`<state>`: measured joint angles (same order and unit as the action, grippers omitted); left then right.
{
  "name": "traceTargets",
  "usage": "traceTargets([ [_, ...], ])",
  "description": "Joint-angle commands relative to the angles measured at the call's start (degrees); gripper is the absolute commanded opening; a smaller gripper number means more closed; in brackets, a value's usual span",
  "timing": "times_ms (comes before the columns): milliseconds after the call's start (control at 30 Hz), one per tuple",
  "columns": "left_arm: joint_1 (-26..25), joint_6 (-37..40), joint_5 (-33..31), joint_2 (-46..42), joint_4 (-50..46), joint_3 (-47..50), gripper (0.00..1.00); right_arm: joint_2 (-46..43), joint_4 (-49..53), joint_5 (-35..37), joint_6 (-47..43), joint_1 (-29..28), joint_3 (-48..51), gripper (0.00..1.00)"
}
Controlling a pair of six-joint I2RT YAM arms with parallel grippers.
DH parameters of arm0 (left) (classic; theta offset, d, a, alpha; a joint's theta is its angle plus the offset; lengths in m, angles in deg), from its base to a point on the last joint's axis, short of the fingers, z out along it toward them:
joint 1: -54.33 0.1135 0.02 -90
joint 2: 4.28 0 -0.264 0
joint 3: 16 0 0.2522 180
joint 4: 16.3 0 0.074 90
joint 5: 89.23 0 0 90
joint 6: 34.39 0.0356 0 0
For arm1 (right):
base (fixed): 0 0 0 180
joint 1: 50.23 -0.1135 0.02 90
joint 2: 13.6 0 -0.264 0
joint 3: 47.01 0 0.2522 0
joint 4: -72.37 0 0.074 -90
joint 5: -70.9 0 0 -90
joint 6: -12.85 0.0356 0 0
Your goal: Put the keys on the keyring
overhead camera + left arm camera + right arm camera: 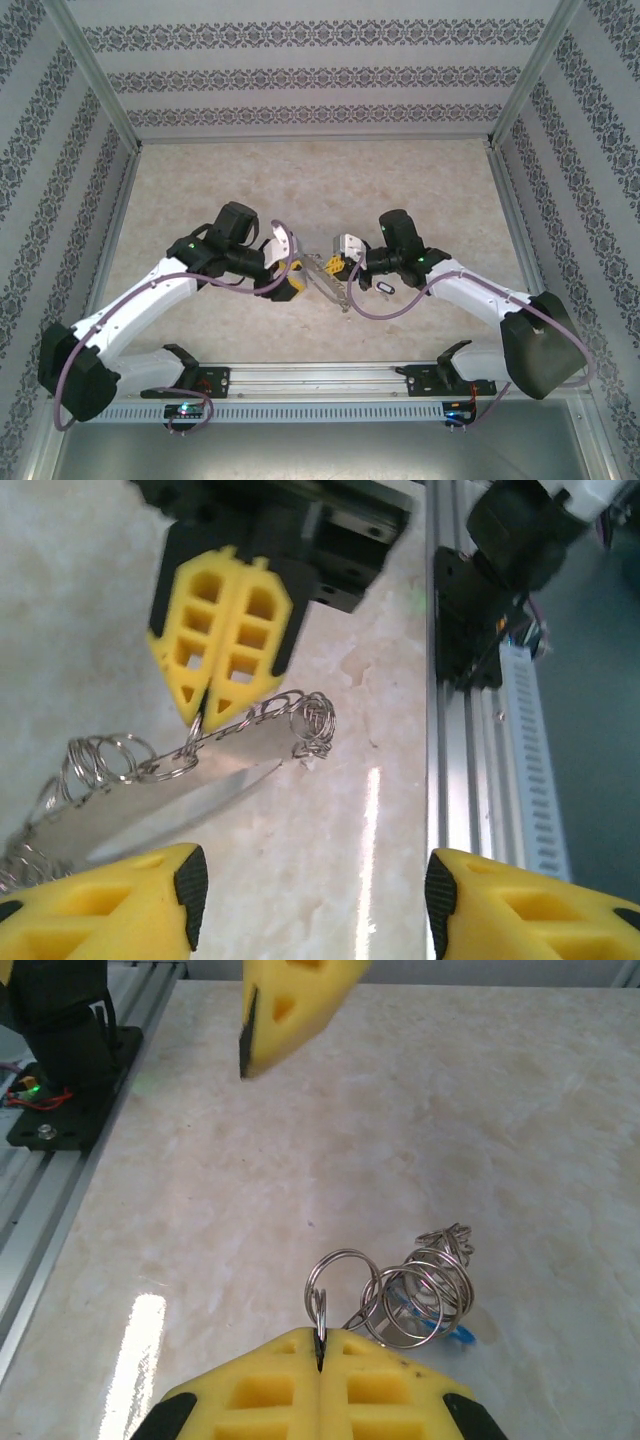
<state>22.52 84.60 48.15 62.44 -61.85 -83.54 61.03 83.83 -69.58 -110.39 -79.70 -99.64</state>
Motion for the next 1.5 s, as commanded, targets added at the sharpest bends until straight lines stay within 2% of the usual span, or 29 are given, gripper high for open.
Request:
traceTargets([
  [0, -0.84, 22.27, -3.77, 0.7, -4.37, -1.39, 0.63, 1.62, 2.92, -6.73, -2.03, 0.54, -3.49, 0.0],
  [100, -2.69, 28.33, -7.86, 4.1, -3.54, -2.61, 0.57, 3.28, 4.59, -10.13, -2.99, 0.47, -5.2, 0.0],
  [267, -5.2, 33.57, -12.33, 4.96, 7.43, 0.86, 0.51, 5.97, 8.14, -13.51, -4.72, 0.15, -7.95, 0.0],
  [433, -6.06, 35.24, -17.45, 4.93, 13.7, 2.57, 0.47, 8.0, 16.19, -16.01, -9.88, -0.32, -11.09, 0.0],
  [567, -6.76, 37.38, -18.81, 5.07, 13.79, 3.08, 0.42, 8.01, 17.42, -16.5, -10.83, -0.32, -11.23, 0.0],
  [767, -7.43, 39.68, -18.84, 4.67, 12.75, 2.97, 0.21, 8.48, 18.65, -16.85, -11.66, -0.8, -11.66, 0.0],
  [1133, -9.23, 41.83, -16.92, 4.23, 10.35, 3.34, 0.19, 8.05, 19.18, -15.15, -11.25, -1.01, -12.02, 0.0],
  [1400, -9.85, 43.26, -17.78, 4.91, 9.25, 2.84, 0.23, 7.81, 19.79, -14.47, -10.93, -1.28, -12.27, 0.0],
  [1467, -9.91, 43.77, -17.63, 5.08, 8.59, 2.64, 0.21, 7.81, 20.01, -14.05, -10.97, -1.3, -12.35, 0.0],
])
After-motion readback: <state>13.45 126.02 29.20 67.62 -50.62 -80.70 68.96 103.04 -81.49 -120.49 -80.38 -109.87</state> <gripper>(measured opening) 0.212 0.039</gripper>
